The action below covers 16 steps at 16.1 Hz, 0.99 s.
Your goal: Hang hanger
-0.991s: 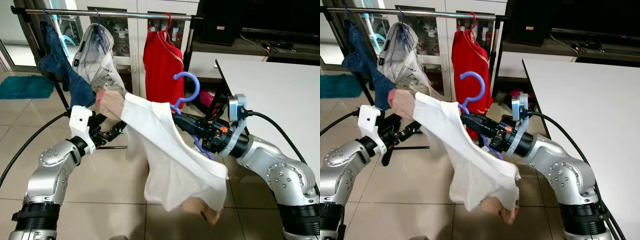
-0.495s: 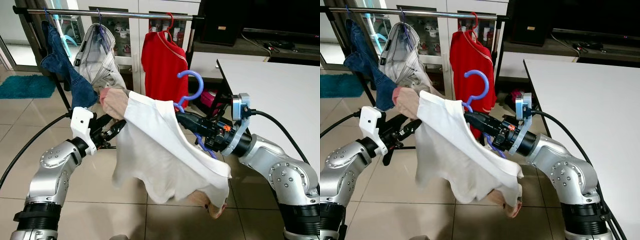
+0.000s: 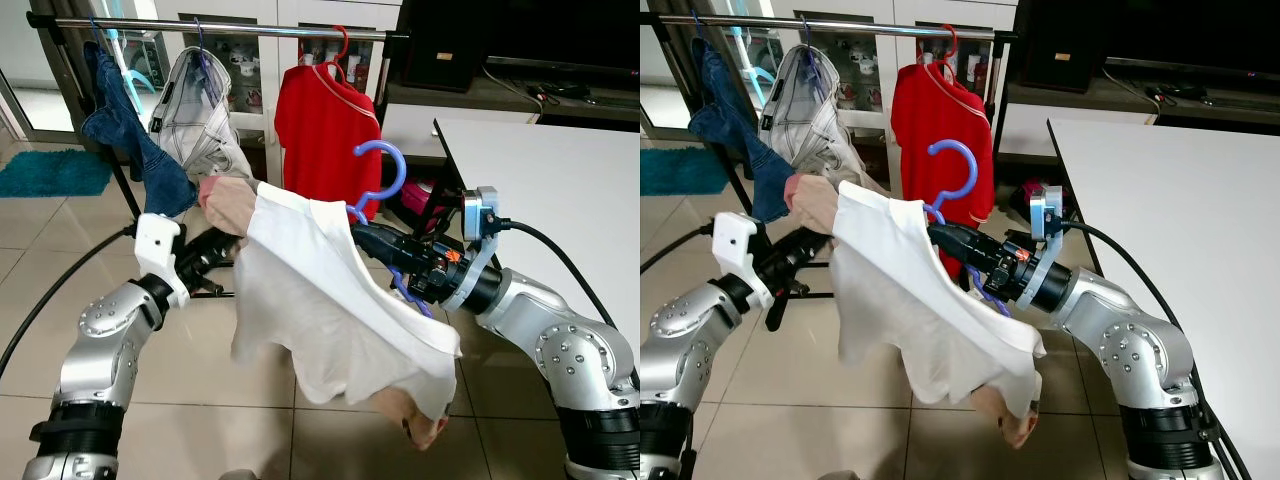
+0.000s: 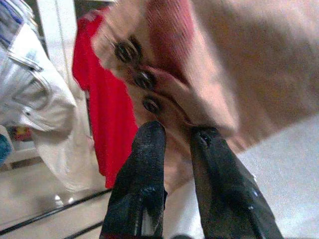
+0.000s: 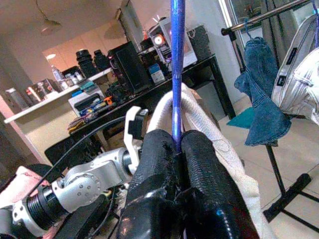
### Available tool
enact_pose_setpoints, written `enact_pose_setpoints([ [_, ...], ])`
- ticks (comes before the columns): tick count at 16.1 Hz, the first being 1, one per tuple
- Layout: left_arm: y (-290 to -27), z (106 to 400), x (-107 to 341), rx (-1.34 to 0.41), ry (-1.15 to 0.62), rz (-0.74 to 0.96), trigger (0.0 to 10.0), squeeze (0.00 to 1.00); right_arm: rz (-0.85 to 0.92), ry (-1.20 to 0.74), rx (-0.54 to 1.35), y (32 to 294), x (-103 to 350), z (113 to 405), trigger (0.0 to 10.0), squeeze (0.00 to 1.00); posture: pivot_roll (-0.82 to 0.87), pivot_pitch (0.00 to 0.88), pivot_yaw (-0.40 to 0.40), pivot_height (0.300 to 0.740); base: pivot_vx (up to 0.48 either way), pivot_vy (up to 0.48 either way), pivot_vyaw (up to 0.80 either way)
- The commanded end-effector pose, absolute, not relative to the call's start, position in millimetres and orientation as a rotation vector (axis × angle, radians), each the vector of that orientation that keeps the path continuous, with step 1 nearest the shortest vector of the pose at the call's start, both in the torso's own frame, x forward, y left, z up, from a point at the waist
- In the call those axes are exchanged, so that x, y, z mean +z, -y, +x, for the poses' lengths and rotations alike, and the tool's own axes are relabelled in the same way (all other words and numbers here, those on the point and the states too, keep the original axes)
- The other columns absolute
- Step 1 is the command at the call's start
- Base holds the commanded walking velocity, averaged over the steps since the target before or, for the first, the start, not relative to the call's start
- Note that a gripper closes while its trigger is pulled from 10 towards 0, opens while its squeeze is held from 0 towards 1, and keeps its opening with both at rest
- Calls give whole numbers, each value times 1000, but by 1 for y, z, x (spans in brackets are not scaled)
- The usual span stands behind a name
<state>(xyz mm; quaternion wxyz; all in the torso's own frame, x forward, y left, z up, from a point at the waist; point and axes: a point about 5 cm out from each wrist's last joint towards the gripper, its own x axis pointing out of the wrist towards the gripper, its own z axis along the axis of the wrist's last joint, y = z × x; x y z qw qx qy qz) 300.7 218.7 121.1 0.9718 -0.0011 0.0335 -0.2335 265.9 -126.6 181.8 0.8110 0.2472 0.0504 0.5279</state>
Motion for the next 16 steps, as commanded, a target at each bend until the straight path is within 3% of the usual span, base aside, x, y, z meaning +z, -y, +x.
enact_pose_setpoints([
  [1,-220,304,125,-463,-47,-11,0,0,527,-87,1121,130,186,266,10000,0,-41,0,-15,740,0,0,0],
  [4,-223,305,125,-429,-35,-16,0,0,528,-86,1117,130,186,265,10000,0,-41,0,-9,740,0,0,0],
  [11,-252,307,124,-76,59,-126,0,0,507,-127,923,140,176,283,10000,0,-43,0,-9,740,0,0,0],
  [15,-249,304,121,-83,59,-115,0,0,517,-122,947,138,178,282,10000,0,-44,0,-12,740,0,0,0],
  [16,-240,304,121,-160,57,-133,2706,0,522,-119,960,137,179,281,10000,0,-44,0,-12,740,0,0,0],
])
